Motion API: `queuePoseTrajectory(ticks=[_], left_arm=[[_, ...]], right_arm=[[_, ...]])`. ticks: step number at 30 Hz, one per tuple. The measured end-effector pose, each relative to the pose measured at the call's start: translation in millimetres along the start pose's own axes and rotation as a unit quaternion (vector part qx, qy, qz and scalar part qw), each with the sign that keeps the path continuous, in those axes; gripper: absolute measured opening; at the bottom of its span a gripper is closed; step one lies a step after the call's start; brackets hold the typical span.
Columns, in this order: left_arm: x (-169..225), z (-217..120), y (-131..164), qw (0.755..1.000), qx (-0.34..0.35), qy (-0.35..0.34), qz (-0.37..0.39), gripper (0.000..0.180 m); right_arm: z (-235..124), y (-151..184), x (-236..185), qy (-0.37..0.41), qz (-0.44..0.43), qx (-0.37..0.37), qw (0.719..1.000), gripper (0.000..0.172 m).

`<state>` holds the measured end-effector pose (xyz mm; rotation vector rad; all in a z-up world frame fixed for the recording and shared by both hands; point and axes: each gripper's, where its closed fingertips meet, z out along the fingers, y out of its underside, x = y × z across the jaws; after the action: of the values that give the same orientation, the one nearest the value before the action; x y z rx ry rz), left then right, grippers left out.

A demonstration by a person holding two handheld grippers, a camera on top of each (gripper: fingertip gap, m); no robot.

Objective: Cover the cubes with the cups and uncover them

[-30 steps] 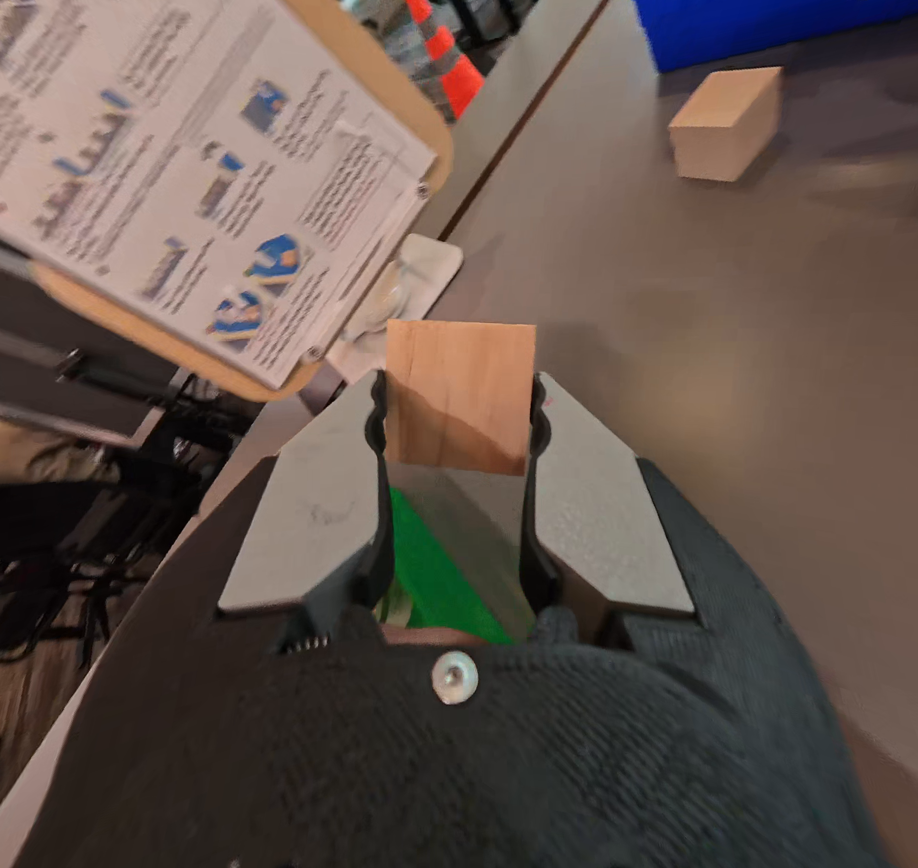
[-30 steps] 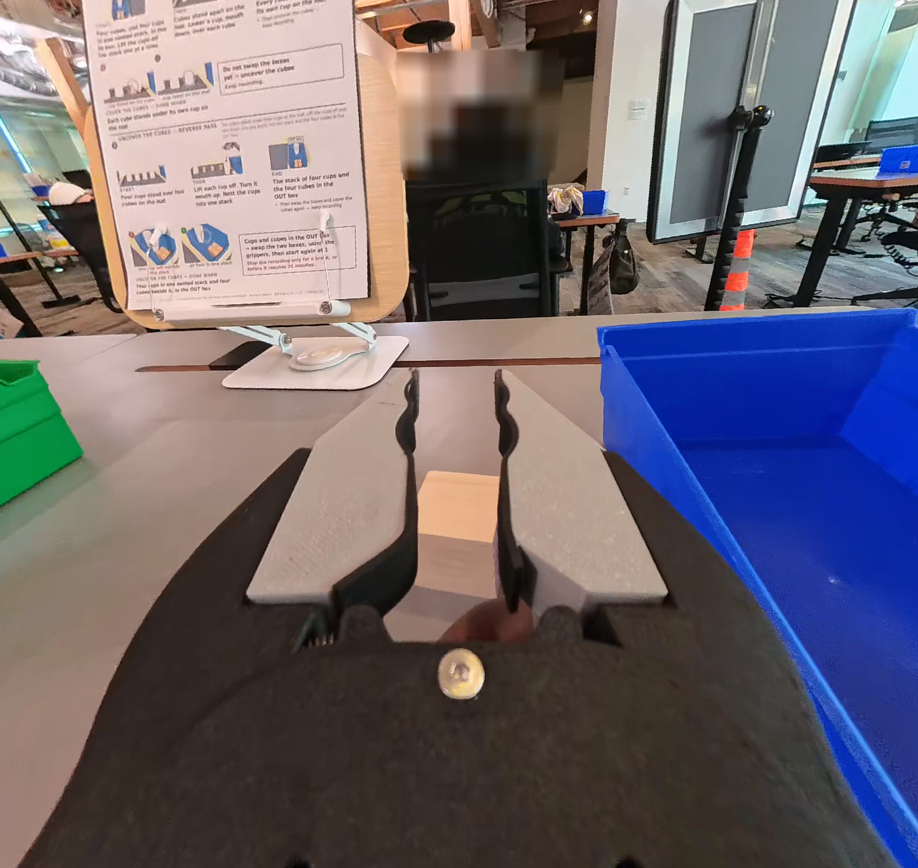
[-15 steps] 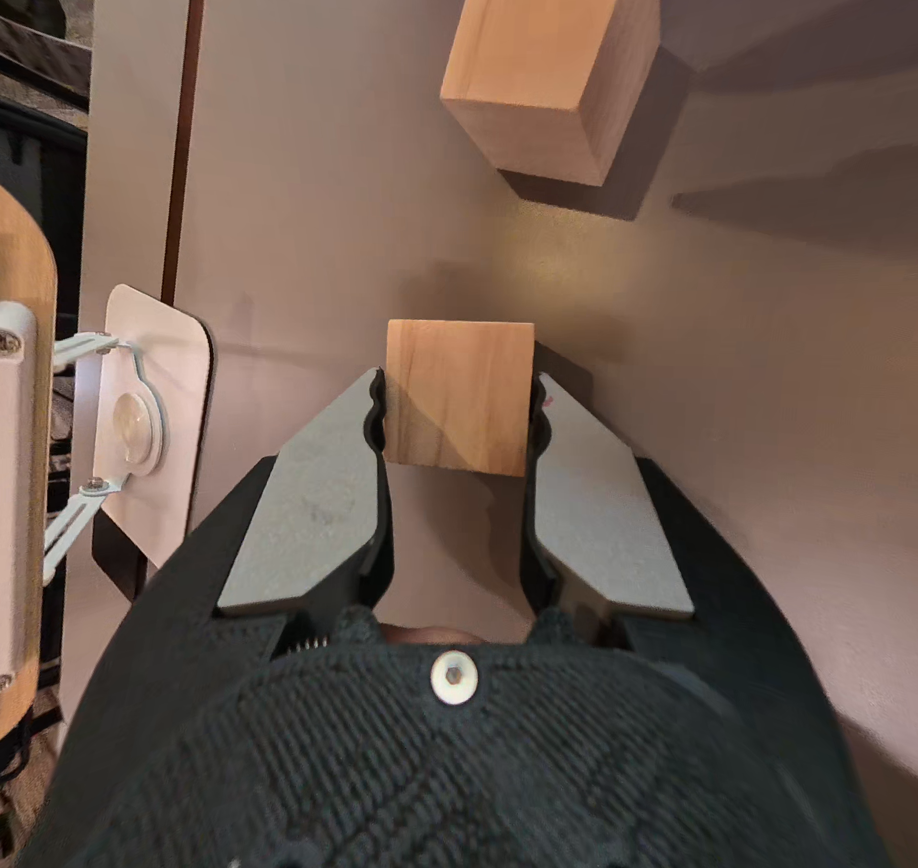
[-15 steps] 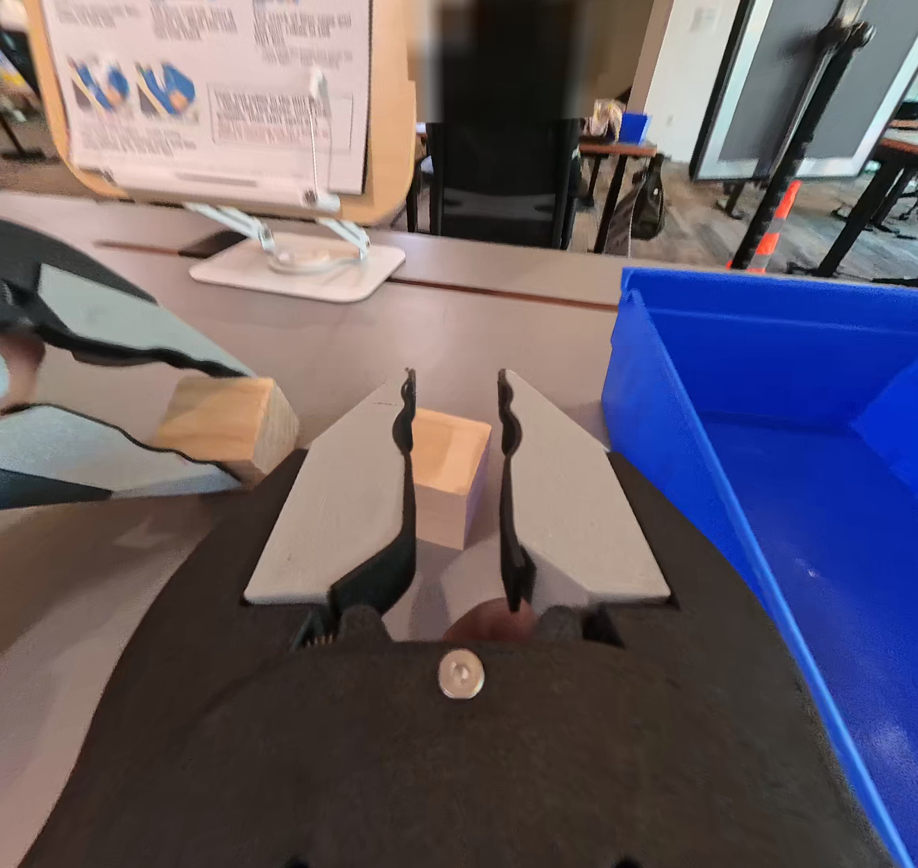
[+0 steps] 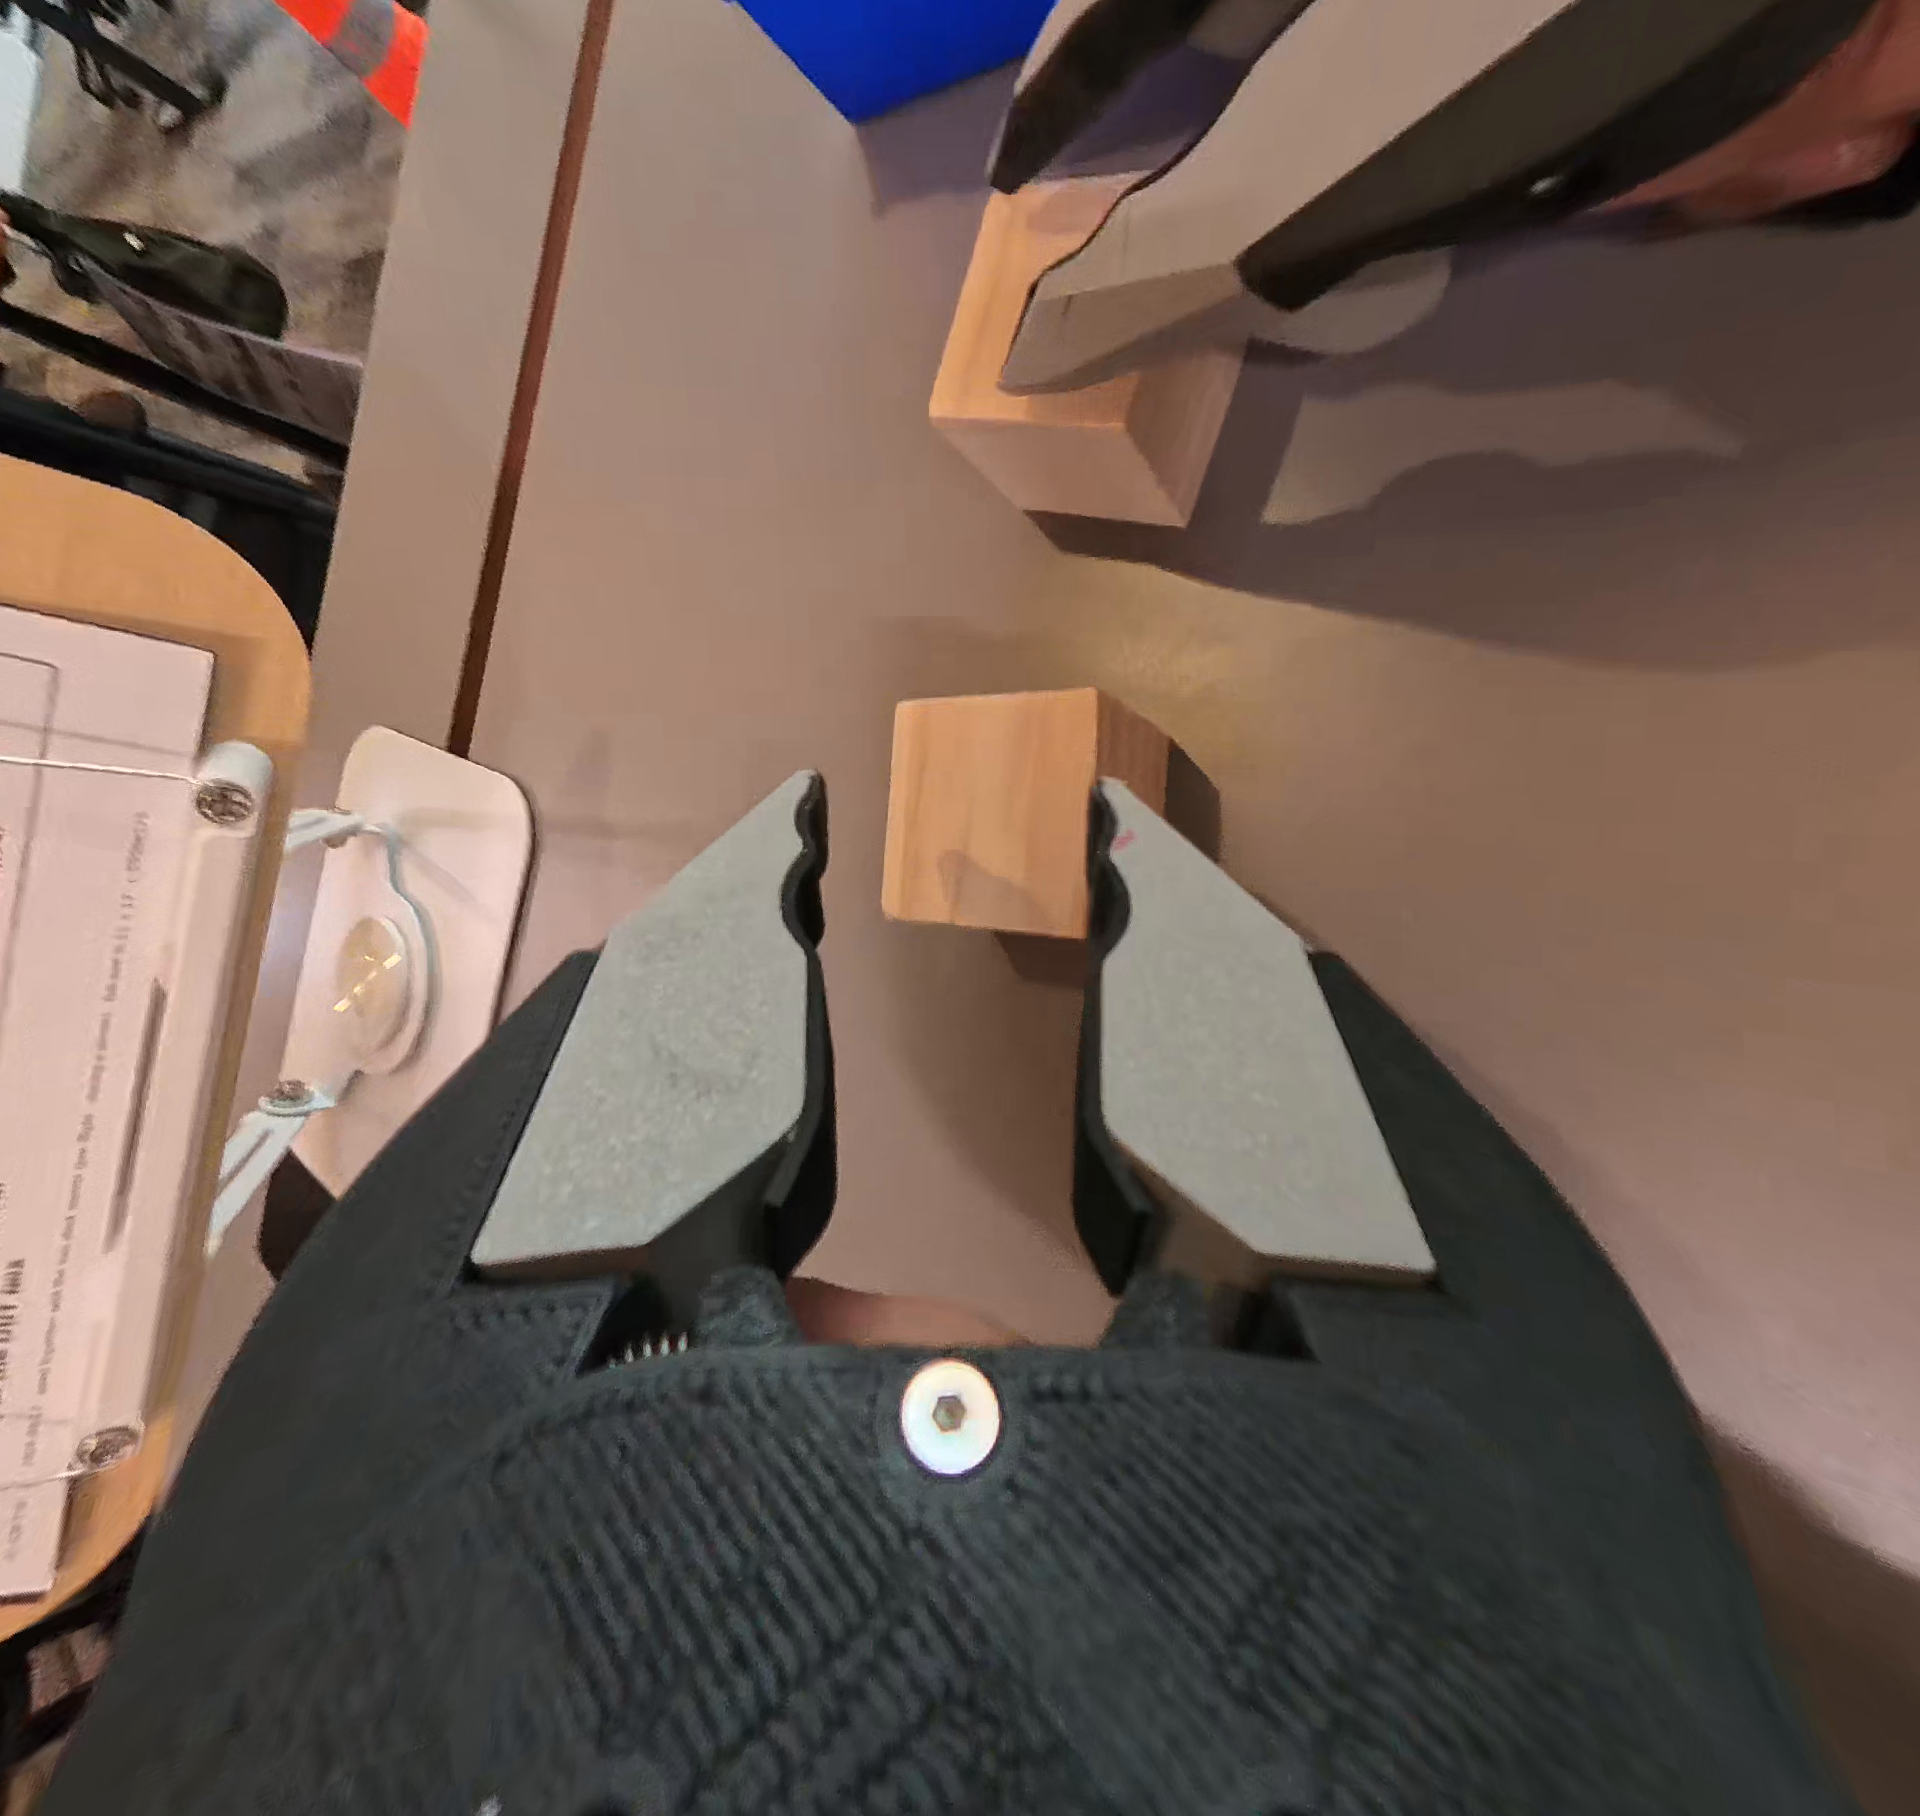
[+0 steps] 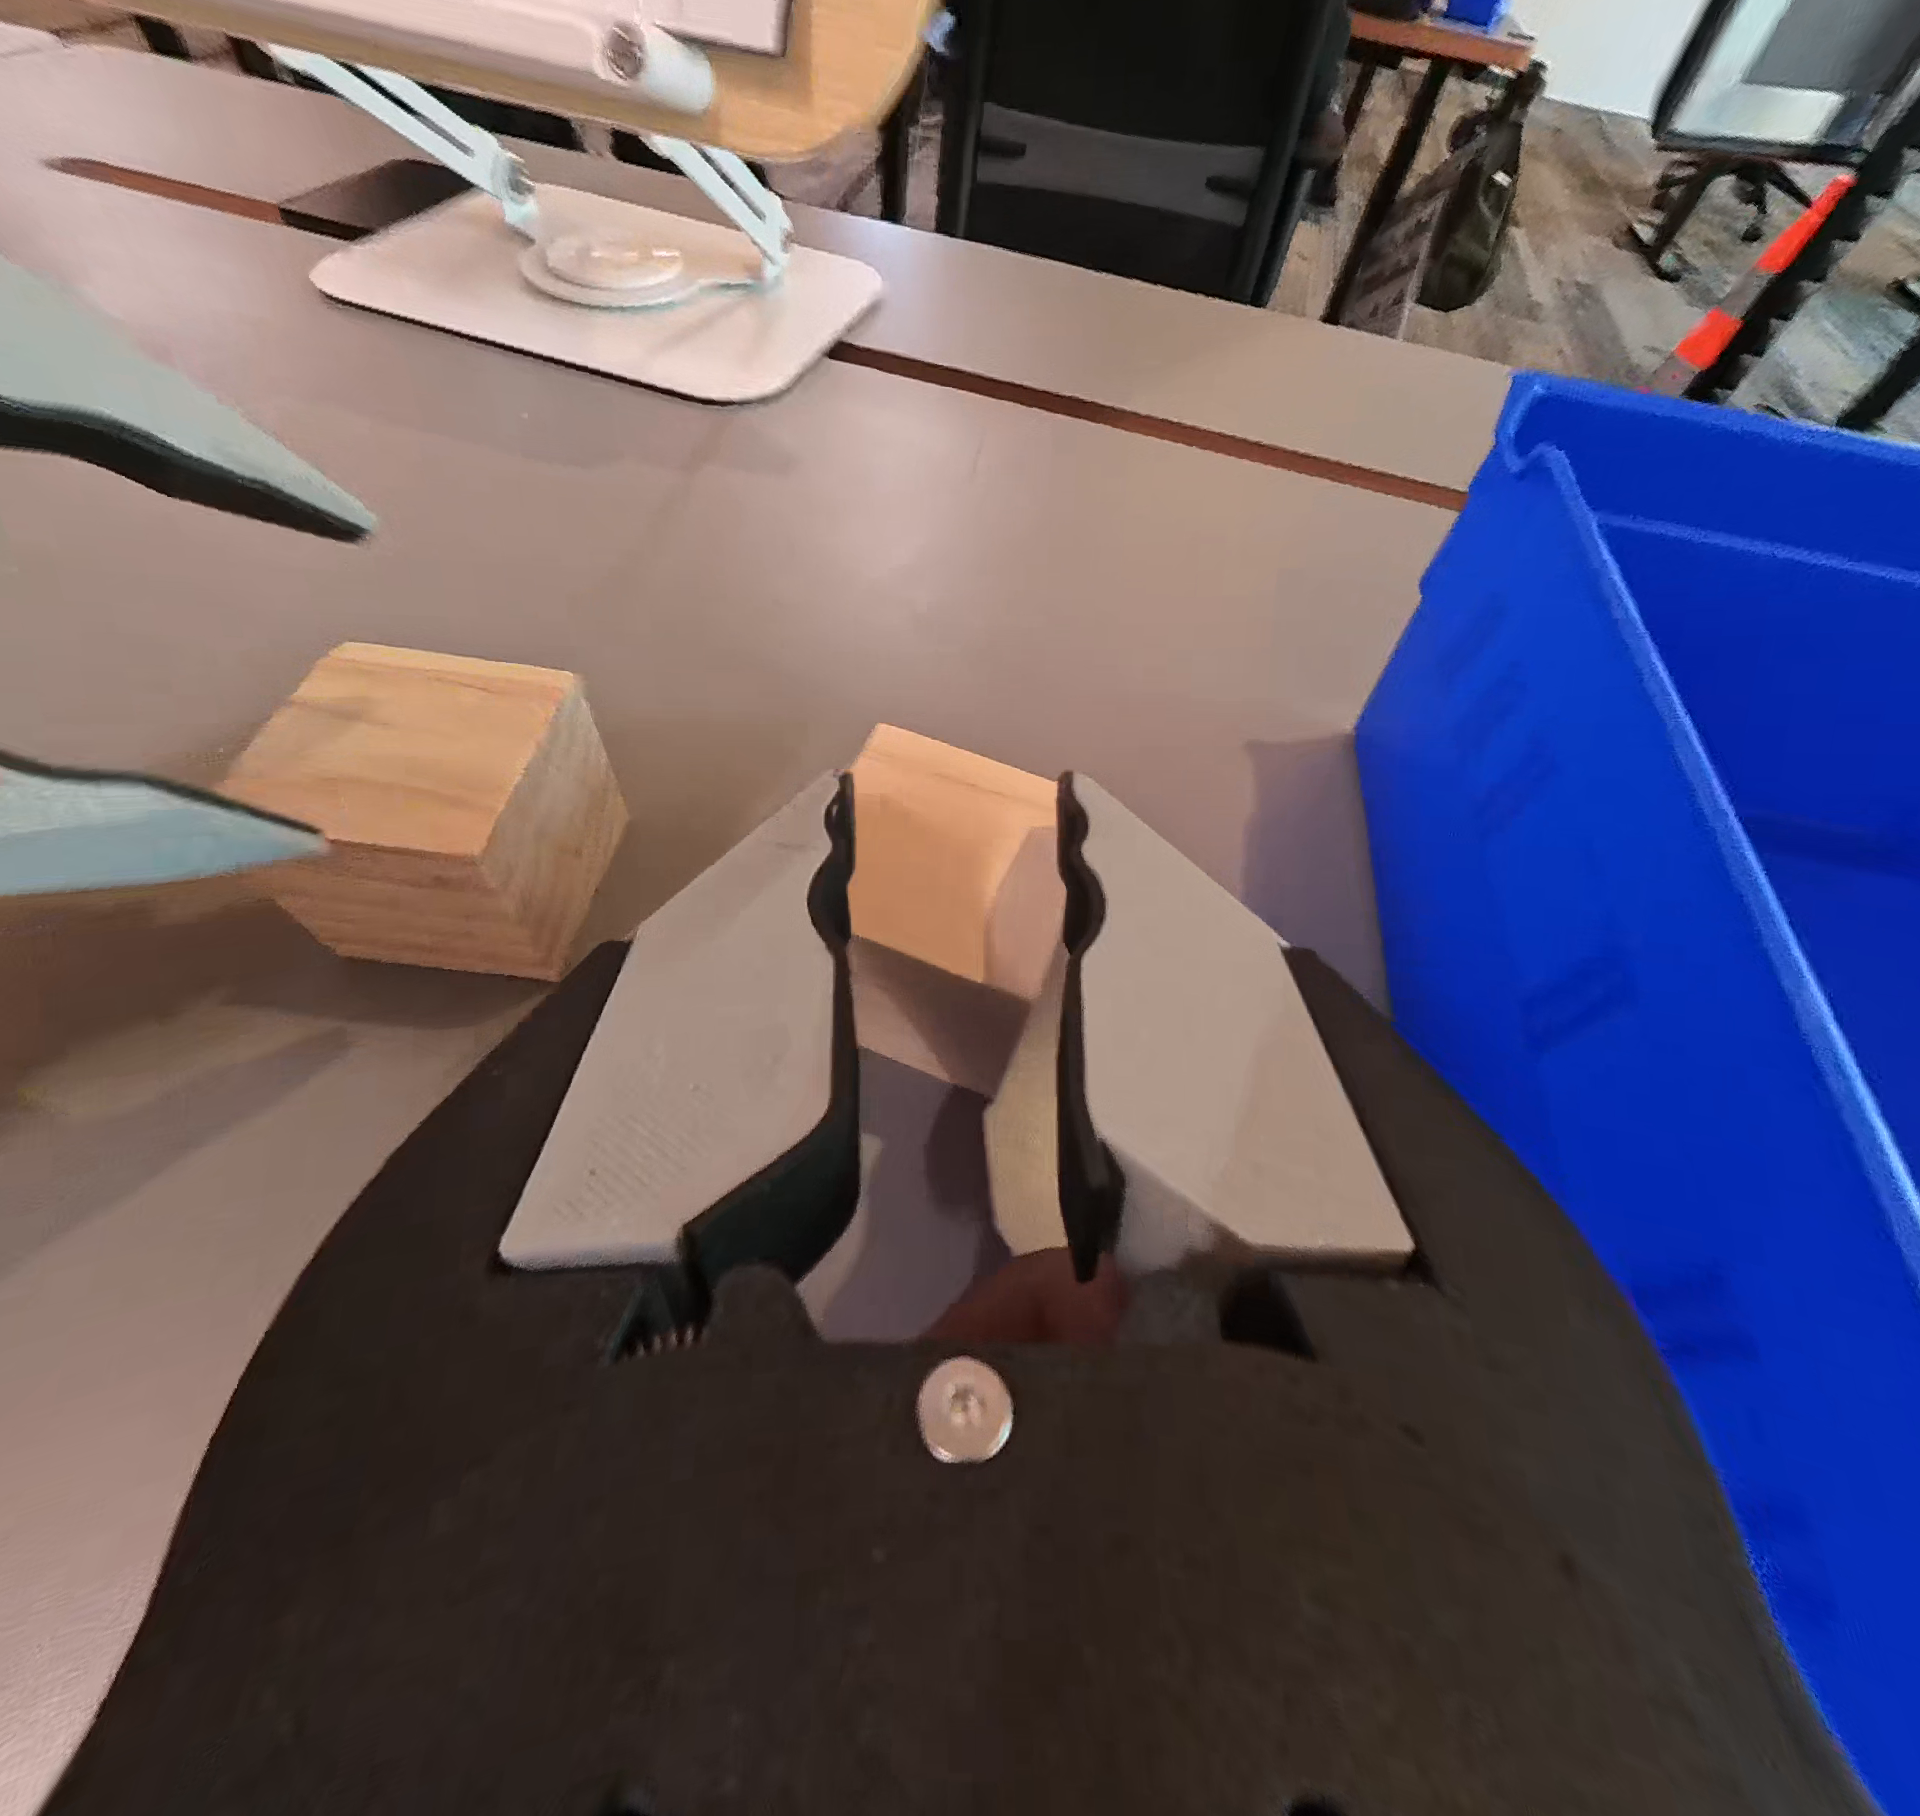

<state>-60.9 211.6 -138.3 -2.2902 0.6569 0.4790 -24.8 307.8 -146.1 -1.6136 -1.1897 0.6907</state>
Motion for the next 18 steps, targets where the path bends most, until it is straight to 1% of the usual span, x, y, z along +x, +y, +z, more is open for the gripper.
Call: queuePoseTrajectory(ticks=[2, 3, 4, 5, 6, 7, 8, 10, 12, 14, 17, 18], left_arm=[[8.7, 2.2, 1.2, 1.000, 0.000, 0.014, -0.023, 0.053], [7.9, 5.6, 4.4, 0.999, -0.005, 0.002, -0.034, 0.053], [1.8, 10.3, 10.0, 0.998, -0.016, -0.024, -0.049, 0.053], [-0.2, 15.6, 14.5, 0.997, -0.021, -0.036, -0.070, 0.060], [1.1, 20.8, 17.1, 0.995, -0.018, -0.036, -0.091, 0.058], [2.7, 25.5, 19.0, 0.993, -0.011, -0.036, -0.108, 0.057], [5.4, 29.4, 20.4, 0.993, -0.005, -0.036, -0.113, 0.060], [8.3, 31.4, 22.4, 0.994, -0.002, -0.048, -0.094, 0.067], [8.0, 30.1, 26.6, 0.995, -0.009, -0.061, -0.078, 0.066], [9.1, 27.9, 29.4, 0.995, -0.003, -0.059, -0.081, 0.069], [5.4, 21.5, 35.5, 0.995, 0.002, -0.062, -0.082, 0.062], [3.5, 19.3, 37.3, 0.995, 0.005, -0.065, -0.080, 0.062]], right_arm=[[-3.6, -7.7, -13.6, -0.036, -0.006, 0.022, 0.999, 0.036], [-4.8, -9.7, -17.7, -0.042, -0.015, 0.028, 0.999, 0.036], [-4.3, -9.9, -18.6, -0.036, -0.027, 0.029, 0.999, 0.036], [-2.7, -8.3, -18.7, -0.026, -0.041, 0.024, 0.999, 0.036], [0.0, -4.2, -18.6, -0.017, -0.054, 0.013, 0.998, 0.039], [2.9, 0.9, -18.4, -0.010, -0.064, -0.004, 0.998, 0.046], [5.2, 5.0, -17.9, -0.002, -0.072, -0.019, 0.997, 0.051], [5.8, 7.0, -17.4, 0.007, -0.083, -0.025, 0.996, 0.052], [5.2, 10.5, -15.4, 0.015, -0.092, -0.035, 0.995, 0.052], [3.9, 12.7, -11.8, 0.027, -0.099, -0.041, 0.994, 0.050], [0.1, 14.9, -10.2, 0.029, -0.105, -0.045, 0.993, 0.051], [-1.4, 15.3, -10.5, 0.027, -0.105, -0.046, 0.993, 0.051]])
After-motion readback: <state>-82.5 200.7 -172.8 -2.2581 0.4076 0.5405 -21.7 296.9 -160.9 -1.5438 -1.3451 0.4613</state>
